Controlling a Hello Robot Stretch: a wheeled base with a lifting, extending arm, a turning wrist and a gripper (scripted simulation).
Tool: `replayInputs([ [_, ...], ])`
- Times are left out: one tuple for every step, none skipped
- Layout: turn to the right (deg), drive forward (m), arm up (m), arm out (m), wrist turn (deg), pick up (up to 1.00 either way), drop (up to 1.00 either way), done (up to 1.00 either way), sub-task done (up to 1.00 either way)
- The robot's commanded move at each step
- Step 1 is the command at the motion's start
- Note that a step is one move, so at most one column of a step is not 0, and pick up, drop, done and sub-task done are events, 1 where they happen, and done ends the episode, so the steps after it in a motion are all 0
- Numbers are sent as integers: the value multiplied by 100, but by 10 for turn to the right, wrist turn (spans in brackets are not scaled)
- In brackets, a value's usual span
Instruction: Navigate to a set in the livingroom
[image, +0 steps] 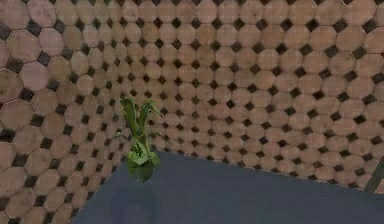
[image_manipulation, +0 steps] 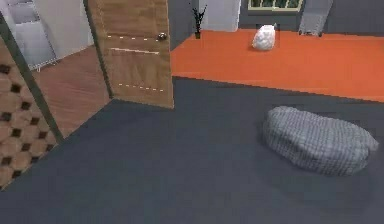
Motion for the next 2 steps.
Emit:
replayInputs([
  [-210,0,0,0,0,0,0,0,0],
  [0,45,0,0,0,0,0,0,0],
])
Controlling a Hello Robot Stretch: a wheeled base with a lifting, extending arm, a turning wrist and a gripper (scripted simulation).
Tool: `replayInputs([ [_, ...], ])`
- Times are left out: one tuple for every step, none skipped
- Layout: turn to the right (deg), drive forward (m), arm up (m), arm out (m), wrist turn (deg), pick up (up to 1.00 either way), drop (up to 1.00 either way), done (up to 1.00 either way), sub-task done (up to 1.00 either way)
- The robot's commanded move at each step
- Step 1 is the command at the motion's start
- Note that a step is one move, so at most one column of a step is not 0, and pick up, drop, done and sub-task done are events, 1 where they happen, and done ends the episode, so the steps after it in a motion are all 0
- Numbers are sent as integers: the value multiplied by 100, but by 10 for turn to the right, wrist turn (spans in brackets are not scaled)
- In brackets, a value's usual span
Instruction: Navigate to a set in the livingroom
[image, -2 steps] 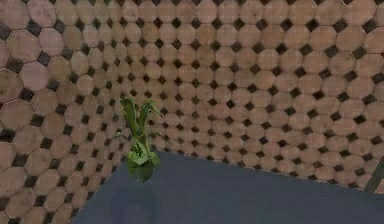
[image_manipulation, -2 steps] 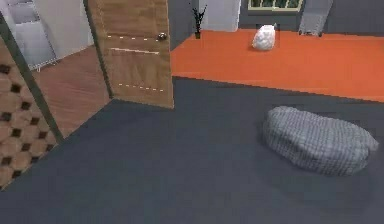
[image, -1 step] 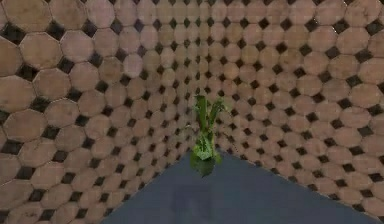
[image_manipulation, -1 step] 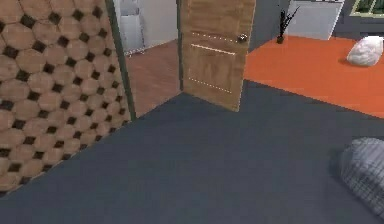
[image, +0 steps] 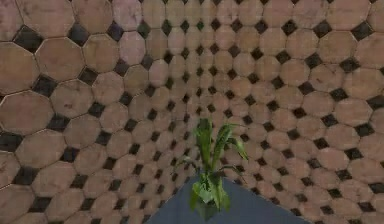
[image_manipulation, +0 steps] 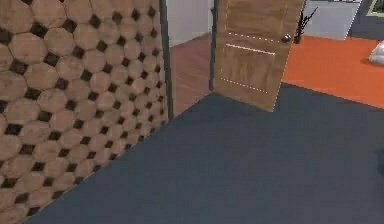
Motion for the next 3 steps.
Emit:
replayInputs([
  [-450,0,0,0,0,0,0,0,0],
  [-450,0,0,0,0,0,0,0,0],
  [-240,0,0,0,0,0,0,0,0],
])
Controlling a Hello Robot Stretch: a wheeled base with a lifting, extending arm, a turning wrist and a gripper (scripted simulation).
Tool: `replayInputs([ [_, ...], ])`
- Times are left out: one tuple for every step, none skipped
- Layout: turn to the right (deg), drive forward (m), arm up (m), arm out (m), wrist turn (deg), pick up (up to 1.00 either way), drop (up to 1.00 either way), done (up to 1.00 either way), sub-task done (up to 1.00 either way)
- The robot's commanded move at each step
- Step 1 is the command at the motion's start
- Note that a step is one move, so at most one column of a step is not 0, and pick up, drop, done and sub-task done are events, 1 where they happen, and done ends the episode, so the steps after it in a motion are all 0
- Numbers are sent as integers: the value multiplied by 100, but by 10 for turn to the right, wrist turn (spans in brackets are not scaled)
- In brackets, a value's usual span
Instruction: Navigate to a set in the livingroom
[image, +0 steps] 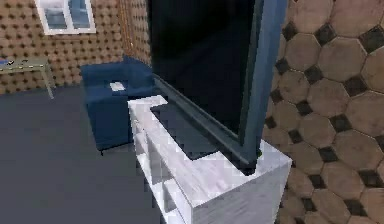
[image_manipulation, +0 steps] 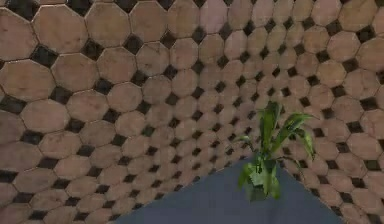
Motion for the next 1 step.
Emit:
replayInputs([
  [0,0,0,0,0,0,0,100,0],
])
